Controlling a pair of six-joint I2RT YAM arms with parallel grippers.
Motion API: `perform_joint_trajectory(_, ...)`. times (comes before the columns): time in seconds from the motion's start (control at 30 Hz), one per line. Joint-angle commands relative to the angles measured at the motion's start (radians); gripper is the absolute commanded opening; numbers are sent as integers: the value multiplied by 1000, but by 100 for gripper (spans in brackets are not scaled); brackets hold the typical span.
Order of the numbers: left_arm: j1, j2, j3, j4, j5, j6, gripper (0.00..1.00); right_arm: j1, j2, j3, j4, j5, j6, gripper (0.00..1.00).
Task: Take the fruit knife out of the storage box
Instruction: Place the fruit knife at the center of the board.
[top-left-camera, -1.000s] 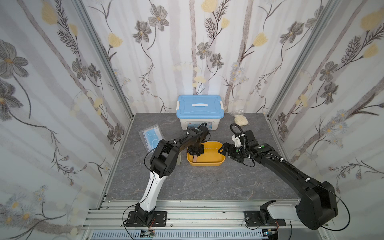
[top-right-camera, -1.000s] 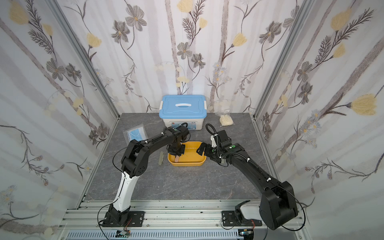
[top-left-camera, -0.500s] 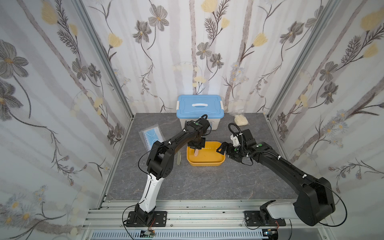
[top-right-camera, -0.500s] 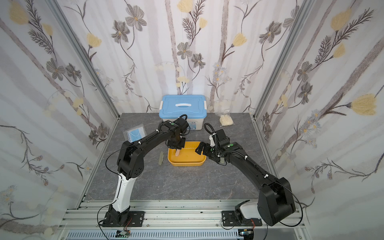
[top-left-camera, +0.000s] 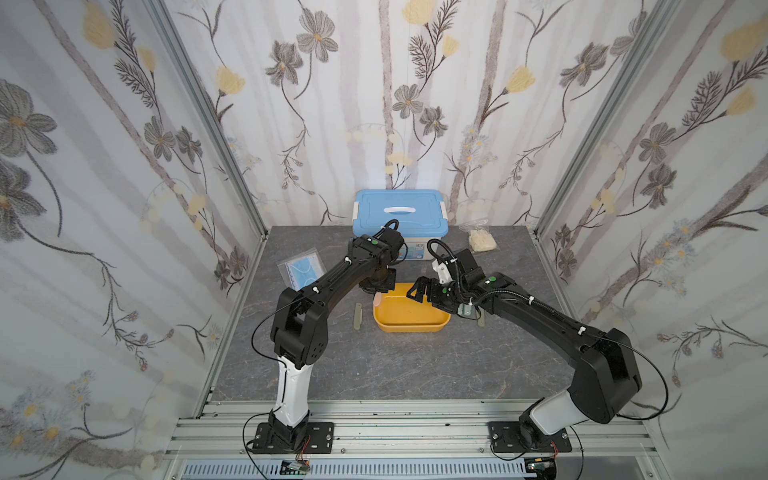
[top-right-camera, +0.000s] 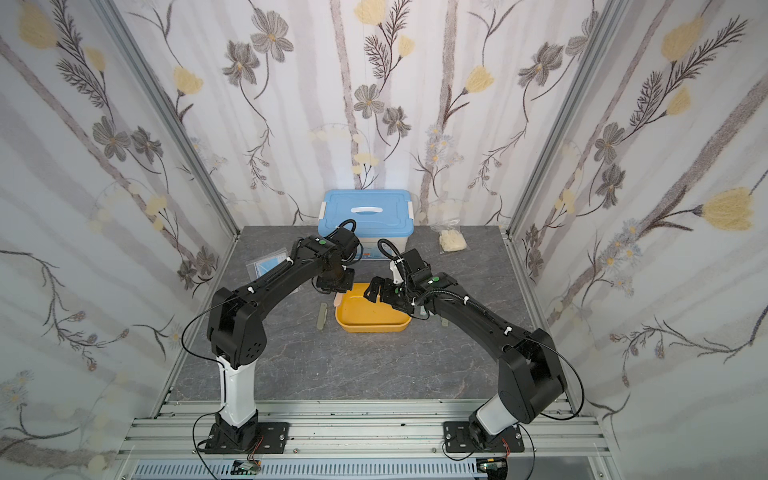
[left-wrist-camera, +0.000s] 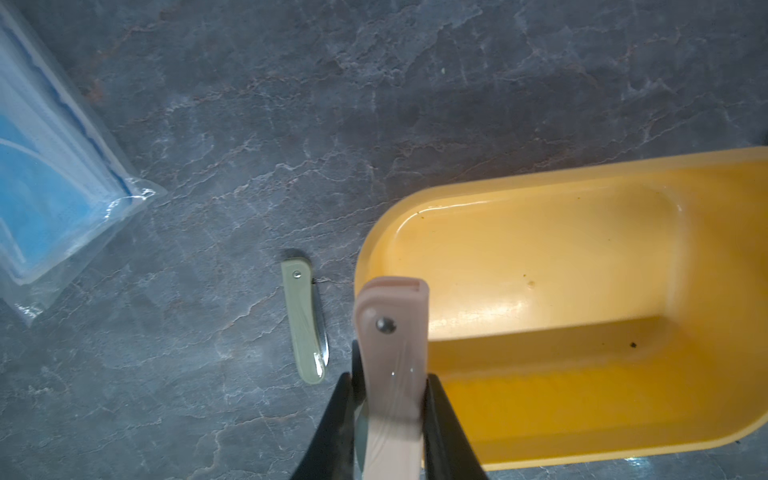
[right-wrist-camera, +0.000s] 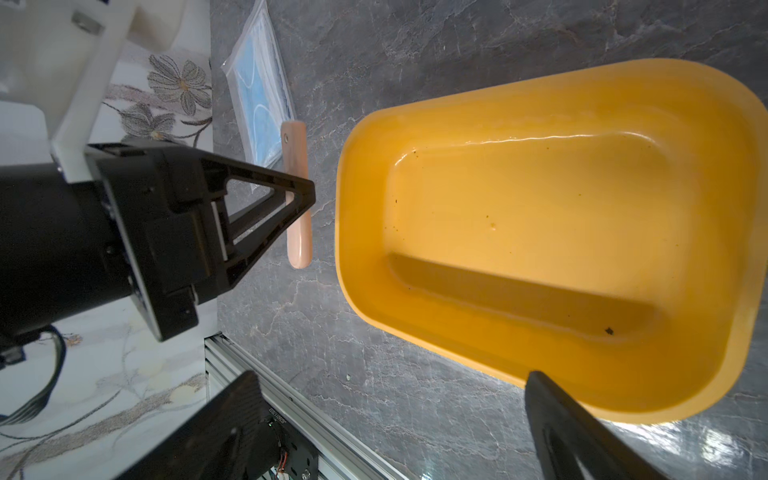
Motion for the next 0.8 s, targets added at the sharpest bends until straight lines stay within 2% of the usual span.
perform_joint_trajectory(0.0,34,-50,-49,6,-8,31,0,7,23,19,95,-32,54,100)
perform_joint_trajectory(0.33,167,-135,-226,80,51,80,0,87,126,105,119,-48,72,100)
perform_joint_trajectory(0.77,269,-57,-347,179,122,140,0,126,202,175,129,-61,95,100)
